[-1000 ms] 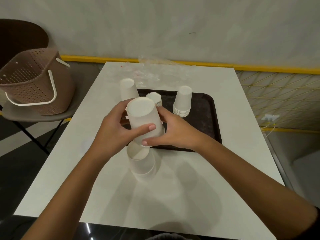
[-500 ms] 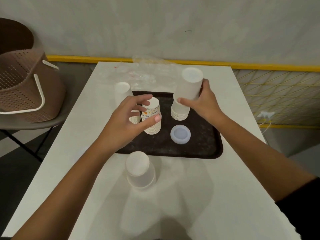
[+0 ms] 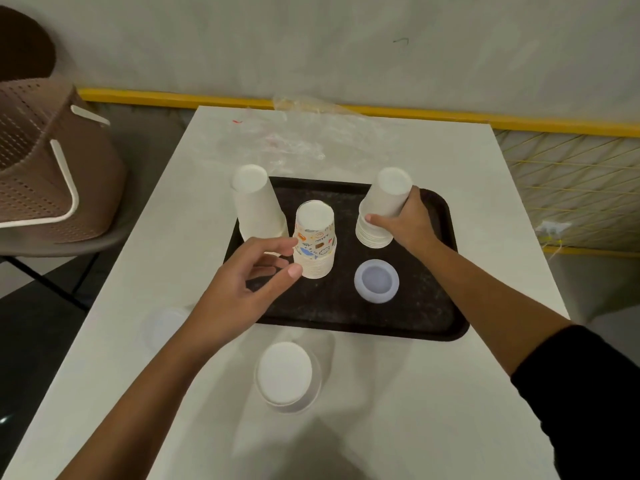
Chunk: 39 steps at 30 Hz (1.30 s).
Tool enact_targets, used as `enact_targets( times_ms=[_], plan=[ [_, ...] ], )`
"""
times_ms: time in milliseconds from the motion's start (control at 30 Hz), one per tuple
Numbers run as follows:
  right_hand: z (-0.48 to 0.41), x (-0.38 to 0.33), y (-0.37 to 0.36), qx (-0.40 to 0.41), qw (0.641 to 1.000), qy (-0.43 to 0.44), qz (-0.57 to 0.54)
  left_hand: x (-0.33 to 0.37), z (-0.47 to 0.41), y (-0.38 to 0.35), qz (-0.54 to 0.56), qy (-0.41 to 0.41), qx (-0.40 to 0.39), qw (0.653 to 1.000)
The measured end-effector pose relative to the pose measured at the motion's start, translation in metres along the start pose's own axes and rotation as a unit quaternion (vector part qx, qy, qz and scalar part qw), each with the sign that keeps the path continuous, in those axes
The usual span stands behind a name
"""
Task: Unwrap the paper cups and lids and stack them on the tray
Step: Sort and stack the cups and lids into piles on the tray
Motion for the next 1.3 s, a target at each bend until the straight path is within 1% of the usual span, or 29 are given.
enact_targets(
  times_ms=[167, 233, 367, 433, 500, 600, 667, 800, 933, 1033, 1100, 1300],
  plan=[
    [-0.002, 0.012, -0.007, -0.016, 1.000, -0.008, 0.017, -0.011, 0.004, 0.004, 0.007, 0.014, 0.004, 1.000],
    [-0.002, 0.013, -0.006, -0.017, 1.000, -0.011, 0.006, -0.013, 0.007, 0.005, 0.012, 0.018, 0.008, 1.000],
    [0.007, 0.010, 0.003, 0.001, 1.000, -0.013, -0.014, -0.010, 0.020, 0.007, 0.016, 0.003, 0.011, 1.000],
    [0.020, 0.003, 0.010, 0.010, 1.000, -0.004, -0.009, -0.009, 0.029, 0.009, 0.020, 0.004, 0.019, 1.000],
    [0.038, -0.008, 0.013, 0.006, 1.000, 0.026, 0.016, -0.010, 0.038, 0.013, 0.027, 0.011, 0.027, 0.999],
    [0.072, -0.023, 0.006, -0.054, 0.993, 0.069, 0.073, -0.011, 0.052, 0.015, 0.040, 0.024, 0.033, 0.998],
    [0.096, -0.030, -0.003, -0.110, 0.988, 0.075, 0.081, -0.013, 0.061, 0.016, 0.030, 0.037, 0.030, 0.998],
    [0.144, -0.042, -0.022, -0.211, 0.967, 0.100, 0.098, -0.017, 0.079, 0.009, 0.000, 0.044, -0.016, 0.999],
    [0.175, -0.038, -0.039, -0.285, 0.945, 0.108, 0.114, -0.032, 0.092, -0.005, -0.026, 0.070, -0.053, 0.996],
    [0.184, -0.031, -0.043, -0.300, 0.942, 0.099, 0.110, -0.041, 0.097, -0.017, -0.038, 0.089, -0.060, 0.994],
    [0.188, -0.029, -0.042, -0.300, 0.943, 0.096, 0.104, -0.042, 0.098, -0.024, -0.041, 0.084, -0.055, 0.994],
    [0.199, -0.032, -0.039, -0.321, 0.938, 0.094, 0.088, -0.032, 0.091, -0.023, -0.067, 0.052, -0.001, 0.996]
  ],
)
Point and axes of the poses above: each hand's wrist, its own z-axis away from the middle knuckle, its own y-axis out of the back of the hand, x = y × z, the point moved 8 cm from there along -z, towards the middle knuckle
